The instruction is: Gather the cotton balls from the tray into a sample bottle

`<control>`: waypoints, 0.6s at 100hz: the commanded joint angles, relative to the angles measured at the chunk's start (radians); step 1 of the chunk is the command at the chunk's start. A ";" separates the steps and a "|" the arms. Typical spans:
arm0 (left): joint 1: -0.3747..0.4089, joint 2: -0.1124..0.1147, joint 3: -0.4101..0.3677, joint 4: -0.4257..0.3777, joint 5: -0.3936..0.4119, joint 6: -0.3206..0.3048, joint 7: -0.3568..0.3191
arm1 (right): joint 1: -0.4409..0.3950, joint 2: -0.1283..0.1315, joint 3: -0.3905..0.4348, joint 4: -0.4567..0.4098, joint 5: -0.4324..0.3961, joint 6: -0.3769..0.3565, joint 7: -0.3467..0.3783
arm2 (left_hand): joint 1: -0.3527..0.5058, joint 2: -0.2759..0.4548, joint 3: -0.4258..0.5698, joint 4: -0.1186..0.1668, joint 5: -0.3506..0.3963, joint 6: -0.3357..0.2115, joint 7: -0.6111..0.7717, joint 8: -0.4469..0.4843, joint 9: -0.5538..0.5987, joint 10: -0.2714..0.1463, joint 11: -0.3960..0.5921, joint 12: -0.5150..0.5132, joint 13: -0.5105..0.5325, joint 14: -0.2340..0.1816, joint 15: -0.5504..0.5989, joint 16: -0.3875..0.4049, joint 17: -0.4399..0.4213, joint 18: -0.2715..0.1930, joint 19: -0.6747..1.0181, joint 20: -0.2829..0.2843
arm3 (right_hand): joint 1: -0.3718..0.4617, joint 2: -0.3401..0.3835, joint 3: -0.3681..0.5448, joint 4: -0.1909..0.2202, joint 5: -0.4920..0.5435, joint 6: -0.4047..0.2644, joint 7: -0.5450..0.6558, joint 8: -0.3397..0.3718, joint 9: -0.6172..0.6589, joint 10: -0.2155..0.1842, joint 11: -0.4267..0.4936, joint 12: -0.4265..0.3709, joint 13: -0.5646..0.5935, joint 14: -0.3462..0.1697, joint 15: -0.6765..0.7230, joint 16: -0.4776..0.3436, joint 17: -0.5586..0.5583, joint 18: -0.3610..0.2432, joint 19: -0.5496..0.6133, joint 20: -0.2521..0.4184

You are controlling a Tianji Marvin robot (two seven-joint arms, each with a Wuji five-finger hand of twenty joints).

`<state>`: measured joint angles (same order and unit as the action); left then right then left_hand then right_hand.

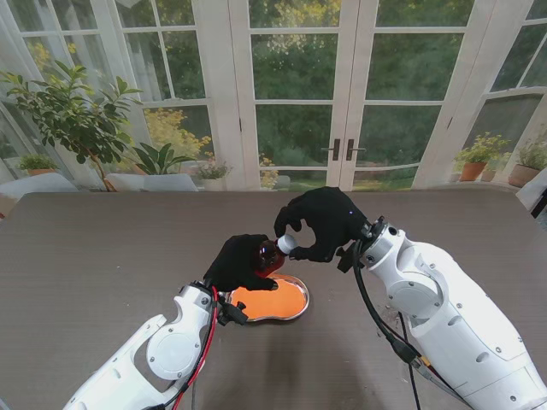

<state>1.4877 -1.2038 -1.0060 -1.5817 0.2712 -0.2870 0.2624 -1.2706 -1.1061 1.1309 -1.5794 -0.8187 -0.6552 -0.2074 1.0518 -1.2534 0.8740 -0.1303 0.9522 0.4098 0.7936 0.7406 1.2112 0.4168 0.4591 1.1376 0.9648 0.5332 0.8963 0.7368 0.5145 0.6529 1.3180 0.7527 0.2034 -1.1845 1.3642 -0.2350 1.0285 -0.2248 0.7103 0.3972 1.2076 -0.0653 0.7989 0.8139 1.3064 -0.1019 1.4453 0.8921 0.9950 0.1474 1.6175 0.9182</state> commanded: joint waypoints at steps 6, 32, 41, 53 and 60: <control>0.001 -0.004 -0.001 -0.003 0.000 -0.001 -0.013 | 0.000 -0.008 -0.008 -0.002 -0.013 0.009 -0.008 | 0.044 0.781 0.096 -0.019 0.081 -0.141 0.129 0.035 0.036 -0.008 0.003 0.015 0.039 0.073 0.021 0.005 0.002 -0.020 0.031 0.003 | 0.043 -0.040 0.061 -0.140 0.052 0.001 0.094 -0.102 0.074 -0.007 0.012 0.020 0.014 -0.034 0.070 0.027 0.040 0.010 0.069 -0.007; -0.004 -0.006 0.004 0.002 -0.002 -0.006 -0.011 | 0.008 -0.011 -0.028 -0.001 -0.012 0.029 -0.016 | 0.044 0.781 0.096 -0.019 0.081 -0.142 0.129 0.035 0.036 -0.007 0.003 0.015 0.040 0.074 0.022 0.005 0.003 -0.021 0.031 0.004 | 0.025 -0.011 0.058 -0.145 0.135 0.130 0.176 -0.146 0.144 -0.001 0.006 0.017 0.015 -0.039 0.116 0.046 0.079 0.029 0.088 -0.012; -0.006 -0.006 0.005 0.004 -0.003 -0.007 -0.012 | 0.010 -0.011 -0.036 -0.003 -0.012 0.043 -0.015 | 0.046 0.782 0.097 -0.019 0.082 -0.141 0.129 0.035 0.037 -0.006 0.003 0.016 0.038 0.076 0.021 0.005 0.002 -0.021 0.031 0.004 | 0.014 0.023 0.047 -0.139 0.159 0.150 0.185 -0.139 0.172 0.011 0.004 0.015 0.014 -0.037 0.138 0.055 0.092 0.043 0.096 -0.012; -0.009 -0.006 0.006 0.005 -0.003 -0.009 -0.013 | 0.012 -0.010 -0.043 -0.009 -0.014 0.072 -0.009 | 0.045 0.781 0.097 -0.019 0.081 -0.143 0.129 0.035 0.037 -0.007 0.003 0.015 0.039 0.074 0.021 0.005 0.002 -0.022 0.031 0.004 | -0.025 0.123 0.019 -0.071 0.196 0.167 0.184 -0.109 0.209 0.019 0.004 0.021 0.014 -0.032 0.169 0.067 0.109 0.056 0.111 -0.013; -0.010 -0.006 0.006 0.006 -0.003 -0.009 -0.015 | 0.012 -0.008 -0.046 -0.014 -0.016 0.091 -0.002 | 0.046 0.781 0.098 -0.019 0.081 -0.140 0.128 0.035 0.035 -0.006 0.002 0.015 0.039 0.074 0.021 0.005 0.002 -0.022 0.031 0.004 | -0.047 0.169 -0.001 -0.014 0.222 0.173 0.142 0.008 0.229 0.021 0.004 0.029 0.014 -0.030 0.184 0.072 0.117 0.058 0.120 -0.019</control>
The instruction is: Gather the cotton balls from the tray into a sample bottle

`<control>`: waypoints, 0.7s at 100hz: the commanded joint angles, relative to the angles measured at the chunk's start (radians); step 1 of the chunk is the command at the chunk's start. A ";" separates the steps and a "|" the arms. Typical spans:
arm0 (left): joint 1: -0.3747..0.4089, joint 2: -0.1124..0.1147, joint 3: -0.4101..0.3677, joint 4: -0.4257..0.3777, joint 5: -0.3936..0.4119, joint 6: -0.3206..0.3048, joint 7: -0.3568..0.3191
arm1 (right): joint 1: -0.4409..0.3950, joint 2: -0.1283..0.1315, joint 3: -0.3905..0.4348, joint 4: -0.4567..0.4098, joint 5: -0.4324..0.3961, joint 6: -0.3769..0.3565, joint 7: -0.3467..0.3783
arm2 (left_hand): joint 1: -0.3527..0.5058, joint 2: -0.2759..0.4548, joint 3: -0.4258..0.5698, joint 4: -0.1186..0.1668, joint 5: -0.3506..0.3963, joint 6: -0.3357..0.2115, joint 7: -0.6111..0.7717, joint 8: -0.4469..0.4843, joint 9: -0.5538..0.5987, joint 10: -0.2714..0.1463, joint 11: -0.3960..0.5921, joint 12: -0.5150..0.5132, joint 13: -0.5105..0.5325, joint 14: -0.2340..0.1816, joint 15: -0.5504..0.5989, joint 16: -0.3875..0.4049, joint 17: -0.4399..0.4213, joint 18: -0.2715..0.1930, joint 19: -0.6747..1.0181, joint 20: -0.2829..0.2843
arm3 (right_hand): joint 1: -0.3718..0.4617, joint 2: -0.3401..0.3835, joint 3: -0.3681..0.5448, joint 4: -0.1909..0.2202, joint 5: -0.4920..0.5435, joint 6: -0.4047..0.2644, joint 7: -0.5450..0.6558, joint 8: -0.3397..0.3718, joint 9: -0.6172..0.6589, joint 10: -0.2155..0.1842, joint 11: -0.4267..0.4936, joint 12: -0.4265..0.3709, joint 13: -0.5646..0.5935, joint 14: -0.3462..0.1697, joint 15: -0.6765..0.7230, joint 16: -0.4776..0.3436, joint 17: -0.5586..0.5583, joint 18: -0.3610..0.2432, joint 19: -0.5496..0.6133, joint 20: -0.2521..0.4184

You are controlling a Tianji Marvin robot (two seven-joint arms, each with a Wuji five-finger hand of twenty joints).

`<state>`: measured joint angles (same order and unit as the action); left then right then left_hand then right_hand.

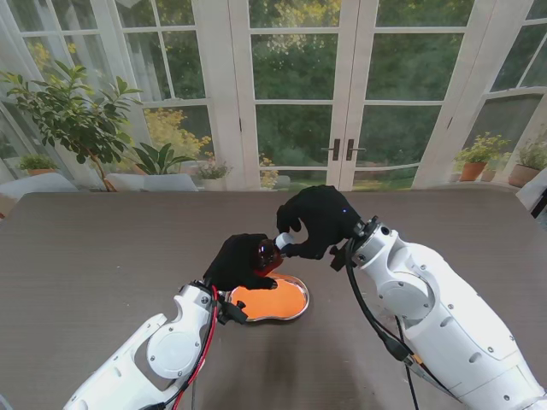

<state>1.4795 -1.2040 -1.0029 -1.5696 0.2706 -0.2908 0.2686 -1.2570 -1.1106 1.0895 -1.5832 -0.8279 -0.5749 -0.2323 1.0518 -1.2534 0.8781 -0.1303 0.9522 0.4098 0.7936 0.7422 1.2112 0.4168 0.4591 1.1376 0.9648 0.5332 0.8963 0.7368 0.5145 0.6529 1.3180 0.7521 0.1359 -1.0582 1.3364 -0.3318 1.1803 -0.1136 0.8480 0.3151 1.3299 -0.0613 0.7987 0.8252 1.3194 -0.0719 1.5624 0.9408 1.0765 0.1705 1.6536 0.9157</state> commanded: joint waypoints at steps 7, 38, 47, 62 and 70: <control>-0.003 -0.005 0.003 -0.006 -0.004 -0.006 -0.021 | -0.003 -0.003 -0.008 -0.014 -0.008 0.032 0.027 | 0.045 0.781 0.093 -0.019 0.081 -0.141 0.129 0.034 0.036 -0.006 0.003 0.015 0.038 0.074 0.021 0.005 0.002 -0.022 0.031 0.004 | -0.001 0.090 0.002 0.091 0.087 0.063 0.007 0.113 0.112 0.020 0.022 0.027 0.001 -0.061 0.082 0.030 0.045 0.037 0.090 -0.016; -0.010 -0.007 0.010 -0.001 -0.006 -0.008 -0.020 | -0.015 0.004 -0.007 -0.043 -0.036 0.097 0.047 | 0.045 0.781 0.092 -0.018 0.082 -0.141 0.128 0.033 0.036 -0.006 0.003 0.015 0.038 0.075 0.021 0.005 0.002 -0.022 0.031 0.004 | -0.068 0.309 -0.120 0.109 0.124 0.048 0.100 0.141 0.120 0.023 0.160 0.002 -0.001 -0.052 0.129 0.048 0.074 0.044 0.122 -0.021; -0.011 -0.007 0.010 0.000 -0.004 -0.009 -0.019 | -0.019 0.005 -0.003 -0.052 -0.039 0.109 0.053 | 0.046 0.781 0.093 -0.018 0.082 -0.141 0.128 0.033 0.036 -0.007 0.003 0.015 0.039 0.074 0.021 0.005 0.002 -0.022 0.031 0.004 | -0.083 0.398 -0.177 0.125 0.128 0.051 0.136 0.138 0.121 0.030 0.192 -0.007 -0.001 -0.041 0.133 0.048 0.073 0.051 0.120 -0.024; -0.013 -0.008 0.011 0.003 -0.004 -0.011 -0.017 | -0.023 0.008 0.000 -0.059 -0.065 0.127 0.046 | 0.045 0.781 0.093 -0.018 0.082 -0.144 0.129 0.034 0.036 -0.009 0.003 0.015 0.040 0.074 0.022 0.005 0.002 -0.022 0.031 0.004 | -0.099 0.532 -0.257 0.146 0.125 0.046 0.127 0.108 0.119 0.028 0.183 -0.032 -0.002 -0.014 0.121 0.039 0.062 0.055 0.107 -0.026; -0.014 -0.008 0.013 0.004 -0.005 -0.012 -0.017 | -0.026 0.010 0.002 -0.065 -0.083 0.143 0.041 | 0.044 0.781 0.093 -0.018 0.082 -0.143 0.129 0.034 0.035 -0.007 0.002 0.015 0.040 0.075 0.021 0.005 0.002 -0.022 0.031 0.004 | -0.112 0.605 -0.299 0.154 0.119 0.048 0.092 0.086 0.117 0.028 0.152 -0.041 -0.002 -0.014 0.106 0.030 0.049 0.055 0.098 -0.022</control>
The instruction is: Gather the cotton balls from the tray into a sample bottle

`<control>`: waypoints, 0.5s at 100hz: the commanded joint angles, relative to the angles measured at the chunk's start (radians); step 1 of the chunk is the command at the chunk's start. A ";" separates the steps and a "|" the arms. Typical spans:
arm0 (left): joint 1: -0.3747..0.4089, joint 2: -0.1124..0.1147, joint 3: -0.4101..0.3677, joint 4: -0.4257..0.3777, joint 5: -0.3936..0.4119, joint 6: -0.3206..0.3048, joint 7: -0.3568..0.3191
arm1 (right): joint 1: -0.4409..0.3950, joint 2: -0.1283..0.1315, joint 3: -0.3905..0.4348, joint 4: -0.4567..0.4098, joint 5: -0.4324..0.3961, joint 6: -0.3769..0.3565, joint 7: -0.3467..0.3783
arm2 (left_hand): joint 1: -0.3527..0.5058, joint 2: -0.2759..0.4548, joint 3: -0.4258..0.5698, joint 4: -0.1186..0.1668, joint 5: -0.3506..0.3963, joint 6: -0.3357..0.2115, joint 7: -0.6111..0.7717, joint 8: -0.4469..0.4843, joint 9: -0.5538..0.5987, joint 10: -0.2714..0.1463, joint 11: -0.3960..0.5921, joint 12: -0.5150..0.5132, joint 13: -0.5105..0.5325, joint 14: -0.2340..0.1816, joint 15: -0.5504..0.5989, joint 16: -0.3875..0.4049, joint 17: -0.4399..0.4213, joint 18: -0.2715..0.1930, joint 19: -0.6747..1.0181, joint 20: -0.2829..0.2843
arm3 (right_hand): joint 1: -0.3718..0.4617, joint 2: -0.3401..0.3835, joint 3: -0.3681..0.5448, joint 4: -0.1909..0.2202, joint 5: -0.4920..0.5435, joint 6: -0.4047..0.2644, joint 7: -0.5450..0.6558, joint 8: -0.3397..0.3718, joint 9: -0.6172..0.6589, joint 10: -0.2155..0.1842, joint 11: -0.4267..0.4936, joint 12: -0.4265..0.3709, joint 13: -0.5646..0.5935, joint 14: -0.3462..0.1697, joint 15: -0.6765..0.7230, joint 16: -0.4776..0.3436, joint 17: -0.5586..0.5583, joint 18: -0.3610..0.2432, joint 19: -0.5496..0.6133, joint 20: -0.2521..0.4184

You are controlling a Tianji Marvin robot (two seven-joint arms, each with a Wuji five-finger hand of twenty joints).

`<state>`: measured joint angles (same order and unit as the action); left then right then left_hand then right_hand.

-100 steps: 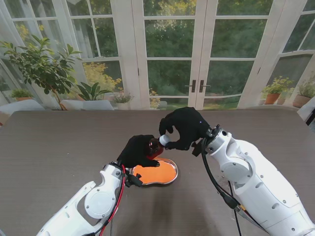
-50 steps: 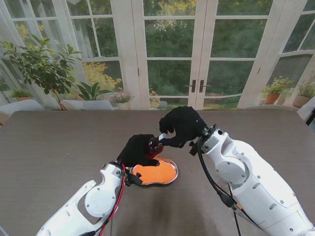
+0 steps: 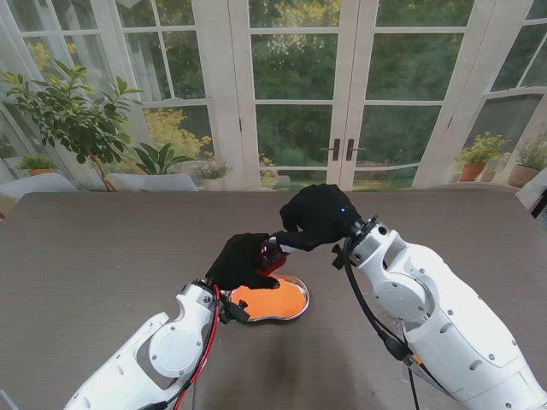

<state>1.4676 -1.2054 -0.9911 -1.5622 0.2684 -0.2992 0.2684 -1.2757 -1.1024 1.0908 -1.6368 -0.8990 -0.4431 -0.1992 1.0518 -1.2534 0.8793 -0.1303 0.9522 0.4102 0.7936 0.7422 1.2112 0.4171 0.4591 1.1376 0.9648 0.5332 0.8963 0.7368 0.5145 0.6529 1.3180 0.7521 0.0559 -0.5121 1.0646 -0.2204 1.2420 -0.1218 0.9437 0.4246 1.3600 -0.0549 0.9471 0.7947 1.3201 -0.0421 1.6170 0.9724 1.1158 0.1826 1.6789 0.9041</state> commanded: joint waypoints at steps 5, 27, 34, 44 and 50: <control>-0.003 -0.007 0.002 -0.003 -0.004 -0.003 -0.018 | -0.010 0.003 0.003 -0.014 -0.017 0.016 0.008 | 0.044 0.782 0.092 -0.018 0.082 -0.144 0.129 0.034 0.036 -0.007 0.003 0.015 0.040 0.075 0.021 0.005 0.002 -0.022 0.031 0.004 | -0.036 0.090 -0.044 0.047 0.044 0.055 -0.052 -0.044 0.083 0.020 -0.037 -0.021 -0.003 -0.044 0.033 -0.010 -0.009 0.037 0.065 -0.008; -0.001 -0.007 0.002 -0.004 -0.004 -0.001 -0.017 | -0.028 0.003 0.031 -0.035 -0.021 0.035 0.005 | 0.046 0.782 0.092 -0.018 0.083 -0.142 0.129 0.034 0.037 -0.006 0.003 0.015 0.039 0.075 0.021 0.005 0.002 -0.021 0.031 0.004 | -0.036 0.107 -0.051 0.053 -0.257 0.035 -0.305 -0.047 -0.012 0.005 -0.183 0.027 -0.001 -0.048 -0.096 -0.069 -0.103 -0.006 0.014 0.007; 0.000 -0.007 0.002 -0.004 -0.004 -0.001 -0.017 | -0.032 0.002 0.044 -0.042 -0.028 0.043 -0.007 | 0.045 0.782 0.091 -0.018 0.083 -0.142 0.129 0.034 0.037 -0.007 0.003 0.015 0.040 0.075 0.022 0.005 0.003 -0.022 0.031 0.004 | -0.022 0.036 0.001 0.044 -0.337 0.016 -0.317 -0.022 -0.065 -0.007 -0.191 0.034 0.000 -0.061 -0.132 -0.085 -0.115 -0.025 0.004 0.004; 0.001 -0.007 0.002 -0.004 -0.004 -0.001 -0.017 | -0.037 0.000 0.066 -0.046 0.018 0.013 0.017 | 0.045 0.782 0.091 -0.018 0.081 -0.142 0.129 0.034 0.037 -0.006 0.003 0.015 0.040 0.074 0.022 0.005 0.003 -0.022 0.032 0.004 | 0.010 -0.087 0.087 0.026 -0.382 -0.008 -0.291 -0.009 -0.122 -0.006 -0.182 0.031 0.000 -0.062 -0.171 -0.102 -0.138 -0.034 -0.005 0.008; 0.002 -0.007 0.001 -0.005 -0.003 -0.001 -0.015 | -0.034 0.001 0.078 -0.042 0.040 -0.031 0.037 | 0.044 0.782 0.091 -0.018 0.082 -0.142 0.129 0.034 0.036 -0.006 0.003 0.015 0.040 0.074 0.022 0.005 0.003 -0.022 0.032 0.004 | 0.019 -0.147 0.129 0.017 -0.396 -0.013 -0.275 -0.011 -0.141 -0.020 -0.149 0.043 0.001 -0.077 -0.190 -0.109 -0.149 -0.057 -0.015 0.006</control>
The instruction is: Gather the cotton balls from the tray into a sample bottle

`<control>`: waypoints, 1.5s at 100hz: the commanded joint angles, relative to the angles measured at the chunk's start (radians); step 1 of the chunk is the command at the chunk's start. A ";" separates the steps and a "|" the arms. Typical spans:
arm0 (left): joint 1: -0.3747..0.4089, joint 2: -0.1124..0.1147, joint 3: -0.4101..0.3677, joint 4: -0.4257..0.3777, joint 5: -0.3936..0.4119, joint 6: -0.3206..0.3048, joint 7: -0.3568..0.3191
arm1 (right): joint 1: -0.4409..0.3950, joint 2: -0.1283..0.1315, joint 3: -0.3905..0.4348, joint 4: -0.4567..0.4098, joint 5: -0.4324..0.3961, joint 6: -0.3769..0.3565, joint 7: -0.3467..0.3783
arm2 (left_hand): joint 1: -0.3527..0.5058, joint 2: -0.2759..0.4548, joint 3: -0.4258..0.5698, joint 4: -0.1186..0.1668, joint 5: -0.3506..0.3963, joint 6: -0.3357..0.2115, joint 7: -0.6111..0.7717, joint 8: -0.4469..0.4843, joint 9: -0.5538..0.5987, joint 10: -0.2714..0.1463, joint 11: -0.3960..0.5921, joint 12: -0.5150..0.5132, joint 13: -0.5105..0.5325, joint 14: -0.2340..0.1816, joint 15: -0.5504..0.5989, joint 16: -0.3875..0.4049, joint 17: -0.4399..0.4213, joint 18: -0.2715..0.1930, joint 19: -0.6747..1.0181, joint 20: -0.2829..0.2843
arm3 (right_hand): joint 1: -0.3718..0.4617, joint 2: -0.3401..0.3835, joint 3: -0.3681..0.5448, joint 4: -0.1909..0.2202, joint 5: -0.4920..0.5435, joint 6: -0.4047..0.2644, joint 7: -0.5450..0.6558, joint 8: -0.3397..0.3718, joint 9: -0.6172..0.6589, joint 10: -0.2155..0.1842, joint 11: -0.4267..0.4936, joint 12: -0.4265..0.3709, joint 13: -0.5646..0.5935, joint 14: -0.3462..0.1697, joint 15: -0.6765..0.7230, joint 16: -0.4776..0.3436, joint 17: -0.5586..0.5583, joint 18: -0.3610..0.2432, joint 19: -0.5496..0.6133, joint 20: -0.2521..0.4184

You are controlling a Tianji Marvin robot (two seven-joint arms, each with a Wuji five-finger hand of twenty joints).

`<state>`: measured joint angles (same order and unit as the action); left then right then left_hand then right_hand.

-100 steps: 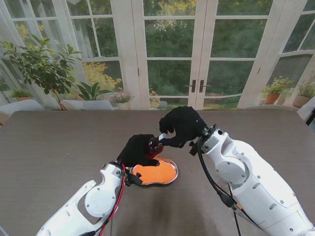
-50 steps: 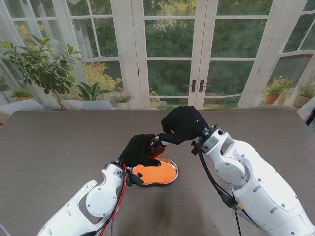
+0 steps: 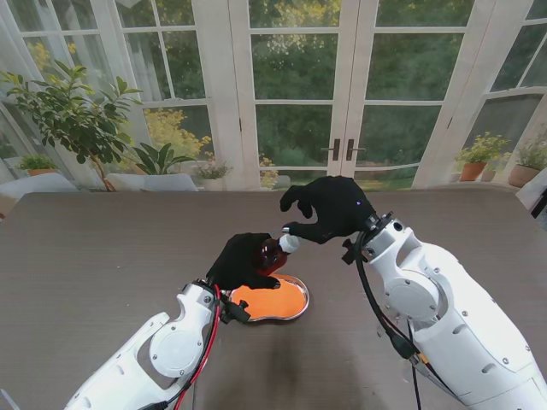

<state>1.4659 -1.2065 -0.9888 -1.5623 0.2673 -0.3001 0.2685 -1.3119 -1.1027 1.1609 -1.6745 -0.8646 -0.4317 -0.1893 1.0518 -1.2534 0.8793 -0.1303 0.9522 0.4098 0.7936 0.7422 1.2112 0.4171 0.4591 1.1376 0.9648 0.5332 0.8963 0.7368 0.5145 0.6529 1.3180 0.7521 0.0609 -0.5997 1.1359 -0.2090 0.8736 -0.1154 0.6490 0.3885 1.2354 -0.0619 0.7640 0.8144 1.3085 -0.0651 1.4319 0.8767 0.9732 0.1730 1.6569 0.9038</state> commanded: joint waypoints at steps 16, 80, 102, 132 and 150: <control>0.008 -0.005 -0.004 -0.009 0.001 0.002 -0.016 | 0.014 0.007 0.033 0.018 0.074 -0.152 0.097 | 0.046 0.781 0.092 -0.018 0.082 -0.140 0.129 0.034 0.036 -0.007 0.003 0.015 0.040 0.075 0.022 0.005 0.003 -0.021 0.031 0.004 | 0.029 -0.267 0.166 -0.020 -0.053 -0.052 0.035 0.007 -0.071 -0.026 0.075 0.052 0.014 -0.081 -0.053 -0.023 -0.023 -0.078 -0.029 -0.007; 0.013 -0.003 -0.008 -0.015 0.002 0.004 -0.019 | 0.039 0.006 -0.010 0.061 0.021 -0.189 0.049 | 0.044 0.780 0.091 -0.019 0.081 -0.142 0.129 0.032 0.037 -0.008 0.004 0.015 0.040 0.075 0.022 0.005 0.003 -0.022 0.032 0.004 | 0.143 -0.537 0.279 -0.039 0.109 -0.136 0.071 -0.013 -0.015 -0.027 0.079 0.041 0.015 -0.083 0.007 0.015 0.017 -0.057 -0.011 0.005; 0.013 -0.003 -0.009 -0.016 0.004 0.004 -0.020 | 0.041 0.001 -0.018 0.071 0.027 -0.192 0.029 | 0.044 0.781 0.092 -0.019 0.082 -0.143 0.130 0.032 0.037 -0.007 0.003 0.014 0.040 0.074 0.022 0.004 0.003 -0.022 0.032 0.004 | 0.166 -0.546 0.273 -0.155 0.170 -0.131 0.147 -0.098 0.049 -0.027 0.079 0.044 0.014 -0.076 0.055 0.031 0.048 -0.043 0.013 -0.007; 0.011 -0.002 -0.007 -0.014 0.003 0.003 -0.022 | 0.042 0.001 -0.026 0.068 0.052 -0.182 0.054 | 0.044 0.780 0.092 -0.019 0.081 -0.143 0.130 0.032 0.037 -0.007 0.003 0.015 0.039 0.075 0.022 0.004 0.003 -0.022 0.032 0.004 | 0.098 -0.448 0.232 -0.085 0.227 -0.070 0.158 -0.081 0.113 -0.011 0.079 0.051 0.012 -0.063 0.129 0.058 0.072 -0.015 0.041 -0.002; 0.011 -0.002 -0.007 -0.015 0.002 0.003 -0.024 | 0.039 0.003 -0.029 0.063 0.059 -0.169 0.068 | 0.045 0.779 0.093 -0.019 0.082 -0.141 0.130 0.032 0.037 -0.007 0.003 0.014 0.039 0.076 0.022 0.004 0.003 -0.022 0.032 0.004 | 0.052 -0.346 0.193 -0.033 0.267 -0.030 0.126 0.009 0.147 -0.011 0.073 0.051 0.011 -0.046 0.149 0.064 0.078 -0.001 0.050 0.001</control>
<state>1.4769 -1.2041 -0.9981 -1.5674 0.2702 -0.2969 0.2665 -1.2673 -1.0965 1.1374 -1.6051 -0.7947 -0.6044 -0.1314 1.0518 -1.2534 0.8803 -0.1303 0.9522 0.4096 0.7954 0.7431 1.2112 0.4170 0.4591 1.1376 0.9648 0.5332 0.8963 0.7368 0.5145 0.6530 1.3180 0.7517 0.1284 -0.9919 1.3316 -0.2829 1.1059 -0.1741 0.7784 0.3703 1.3049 -0.0865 0.8270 0.8487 1.3176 -0.0873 1.5251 0.9156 1.0258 0.1443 1.6388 0.9038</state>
